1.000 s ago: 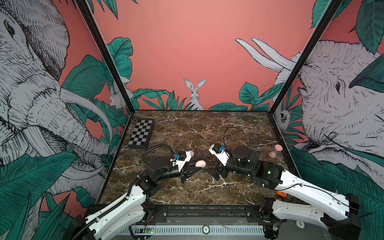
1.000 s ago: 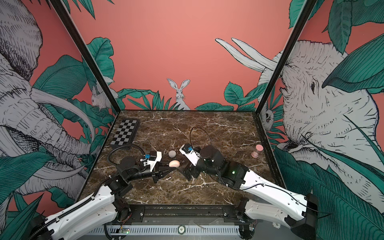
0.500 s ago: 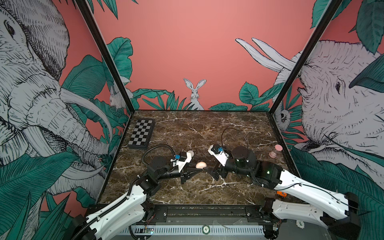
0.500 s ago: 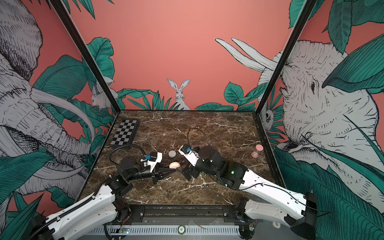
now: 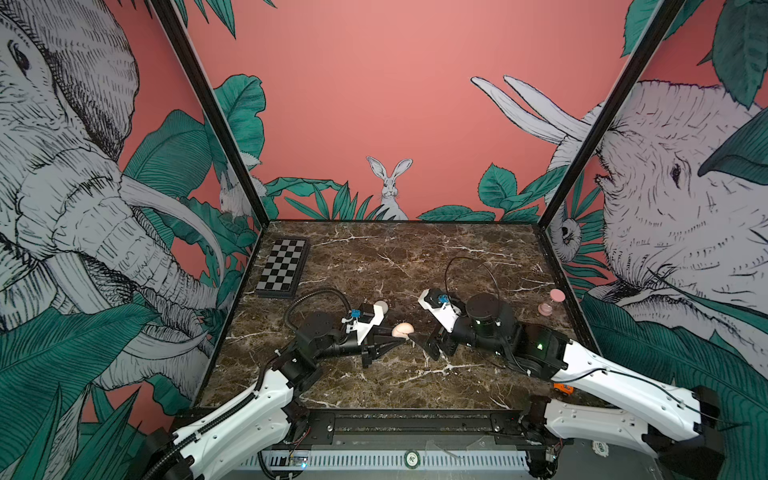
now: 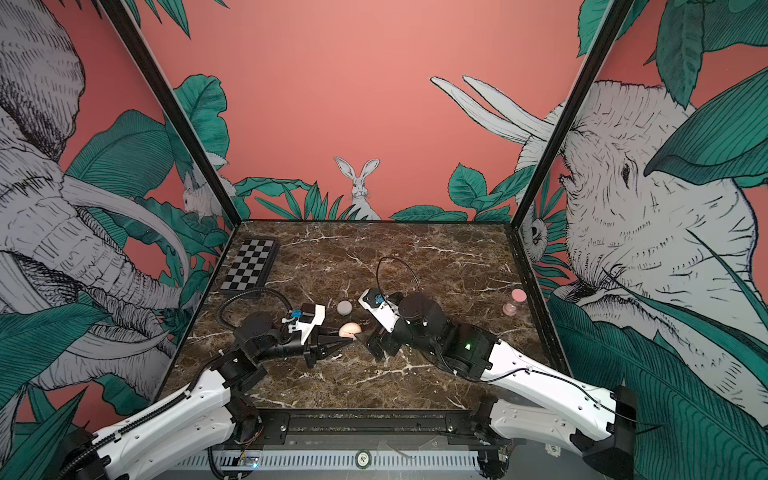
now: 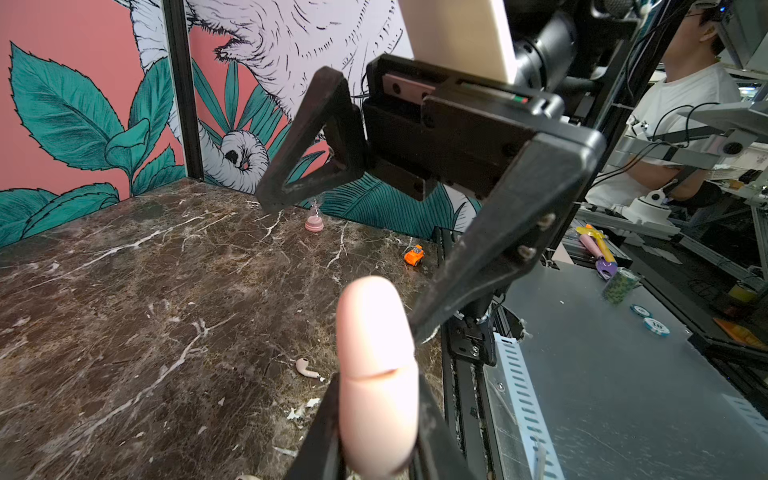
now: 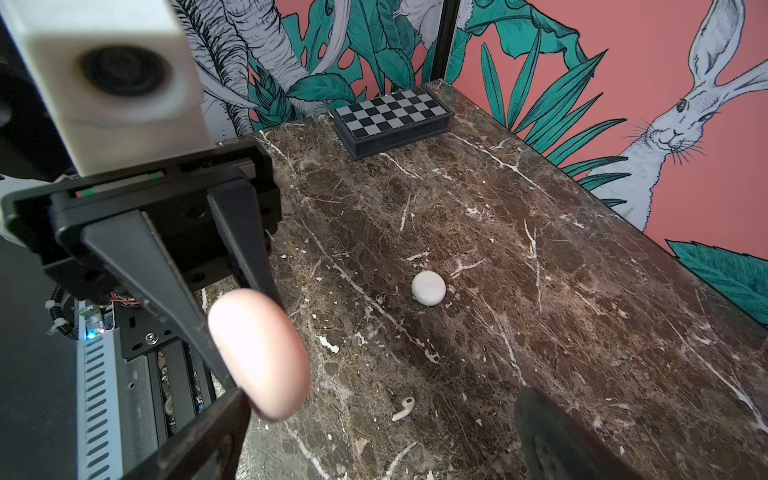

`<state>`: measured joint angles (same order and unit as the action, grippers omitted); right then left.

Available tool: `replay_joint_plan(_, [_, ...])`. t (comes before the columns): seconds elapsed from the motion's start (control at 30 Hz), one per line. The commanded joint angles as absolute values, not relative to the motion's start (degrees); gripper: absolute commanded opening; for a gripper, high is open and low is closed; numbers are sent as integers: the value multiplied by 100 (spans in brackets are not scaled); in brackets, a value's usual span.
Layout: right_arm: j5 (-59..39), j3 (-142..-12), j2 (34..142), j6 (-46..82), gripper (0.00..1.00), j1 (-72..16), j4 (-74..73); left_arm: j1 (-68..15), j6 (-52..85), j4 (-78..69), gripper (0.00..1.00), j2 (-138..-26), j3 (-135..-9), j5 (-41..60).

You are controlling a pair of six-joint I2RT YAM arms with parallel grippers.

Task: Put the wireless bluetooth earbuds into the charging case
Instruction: 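Pull the right gripper away from the case lid while left gripper holds the case, then move the right gripper above the pink earbuds on the table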

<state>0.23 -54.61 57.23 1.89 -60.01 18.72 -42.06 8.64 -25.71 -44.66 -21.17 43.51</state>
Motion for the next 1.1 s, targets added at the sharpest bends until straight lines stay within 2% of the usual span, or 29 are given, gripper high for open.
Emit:
replay_joint_plan(0.0, [427, -5581, 5600, 208, 98, -5970, 1663, -4302, 739, -2654, 0, -4398, -2113, 4720])
replay_joint_plan(0.4, [311, -5558, 5456, 222, 98, -5977, 1655, -4336, 387, -2385, 0, -4284, -2154, 4698])
replay_joint_plan(0.57, [241, -5654, 5168, 353, 98, -5968, 1673, -4333, -177, -2040, 0, -4131, -2162, 4272])
replay_joint_plan(0.73, [1226, -5873, 4899, 775, 98, -5961, 2010, -4339, -453, -2030, 0, -4057, -2335, 3812])
replay_joint_plan(0.93, [2357, -6148, 4942, 1597, 98, -5768, 2667, -4334, -857, -1930, 0, -4231, -2730, 3918])
replay_joint_plan(1.07, [2321, -6322, 5068, 2296, 98, -5332, 3353, -4333, -843, -2329, 0, -4338, -2634, 3872])
